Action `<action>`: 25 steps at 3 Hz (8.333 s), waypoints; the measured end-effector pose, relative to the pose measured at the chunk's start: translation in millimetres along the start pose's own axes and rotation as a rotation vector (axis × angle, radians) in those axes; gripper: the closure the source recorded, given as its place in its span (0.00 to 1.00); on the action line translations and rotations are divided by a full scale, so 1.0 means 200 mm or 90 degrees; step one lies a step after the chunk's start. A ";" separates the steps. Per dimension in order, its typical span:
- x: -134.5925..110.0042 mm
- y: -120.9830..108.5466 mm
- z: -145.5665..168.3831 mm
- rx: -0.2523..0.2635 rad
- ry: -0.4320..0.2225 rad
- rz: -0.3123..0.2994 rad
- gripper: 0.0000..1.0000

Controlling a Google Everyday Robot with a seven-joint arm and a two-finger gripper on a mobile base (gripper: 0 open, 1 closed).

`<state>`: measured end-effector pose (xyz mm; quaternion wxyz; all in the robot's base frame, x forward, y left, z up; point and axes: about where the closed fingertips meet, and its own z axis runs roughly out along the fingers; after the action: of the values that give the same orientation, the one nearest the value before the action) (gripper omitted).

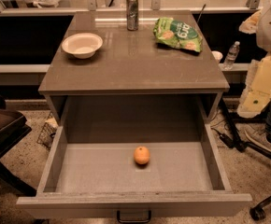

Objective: Pick orange from top drawer and place on counter

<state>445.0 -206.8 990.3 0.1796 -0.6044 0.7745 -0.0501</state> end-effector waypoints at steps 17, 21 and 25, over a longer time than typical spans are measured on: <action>-0.45 0.47 1.81 -0.134 -0.350 0.023 0.00; -0.63 0.65 1.96 -0.223 -0.394 0.013 0.64; -0.65 0.63 1.76 -0.218 -0.403 -0.010 1.00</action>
Offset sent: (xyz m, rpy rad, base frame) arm 0.0285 -0.0143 -0.0427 0.1868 -0.1032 -0.0535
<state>475.5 -0.2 653.6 0.3060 -0.6172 0.6732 0.2686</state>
